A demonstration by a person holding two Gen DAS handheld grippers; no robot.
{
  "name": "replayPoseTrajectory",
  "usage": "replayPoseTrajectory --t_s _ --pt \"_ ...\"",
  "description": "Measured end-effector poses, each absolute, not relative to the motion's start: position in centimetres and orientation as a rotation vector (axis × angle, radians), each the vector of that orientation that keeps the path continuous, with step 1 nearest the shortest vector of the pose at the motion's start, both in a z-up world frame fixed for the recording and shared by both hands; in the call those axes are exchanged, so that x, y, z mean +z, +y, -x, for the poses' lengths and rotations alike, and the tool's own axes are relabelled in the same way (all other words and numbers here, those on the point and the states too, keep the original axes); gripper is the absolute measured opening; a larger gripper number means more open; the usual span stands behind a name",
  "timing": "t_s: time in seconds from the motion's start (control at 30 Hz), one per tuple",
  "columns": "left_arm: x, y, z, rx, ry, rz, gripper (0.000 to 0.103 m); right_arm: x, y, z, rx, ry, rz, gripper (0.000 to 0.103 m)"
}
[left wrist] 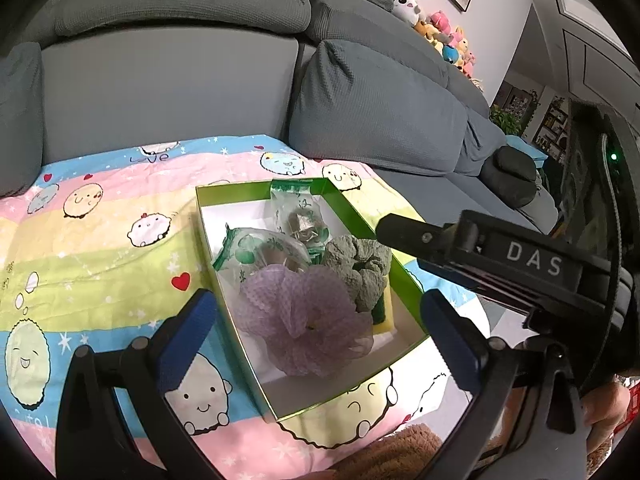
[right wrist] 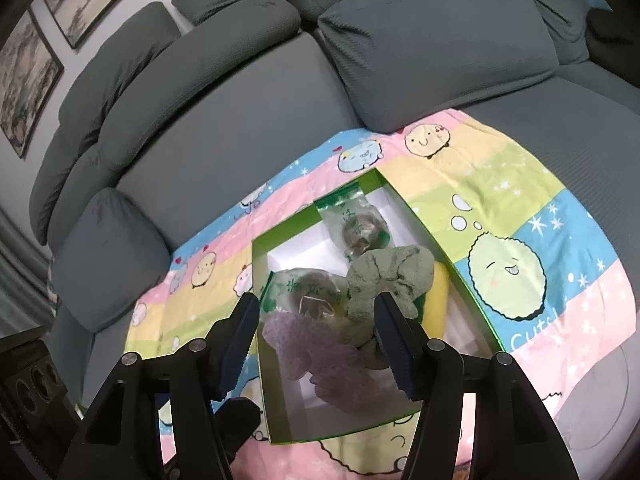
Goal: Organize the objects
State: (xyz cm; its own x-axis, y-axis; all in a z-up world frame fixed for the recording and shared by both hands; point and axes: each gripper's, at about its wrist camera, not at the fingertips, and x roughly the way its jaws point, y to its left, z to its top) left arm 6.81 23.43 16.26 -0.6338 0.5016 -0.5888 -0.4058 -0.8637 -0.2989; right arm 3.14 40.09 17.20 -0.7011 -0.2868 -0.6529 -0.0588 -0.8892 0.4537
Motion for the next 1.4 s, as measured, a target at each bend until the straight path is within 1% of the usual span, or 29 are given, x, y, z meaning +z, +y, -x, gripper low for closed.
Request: replayPoseTrajectory --t_s 0.2,0.3,0.7,1.4 --pt "16.9 22.9 -7.2 2.479 -0.184 0.912 0.102 18.1 40.4 -4.0 -2.746 -0.679 -1.113 0.062" --pt "17.1 22.7 -7.4 2.483 -0.187 0.897 0.102 18.4 40.6 -4.4 -2.754 -0.684 -1.087 0.067" --pt "17.5 22.2 -7.9 2.513 -0.174 0.876 0.102 19.9 40.1 -6.1 -2.802 -0.643 -1.017 0.069" --pt "17.3 22.0 -8.0 2.508 -0.182 0.885 0.102 19.8 39.6 -5.9 -2.830 -0.612 -1.053 0.070"
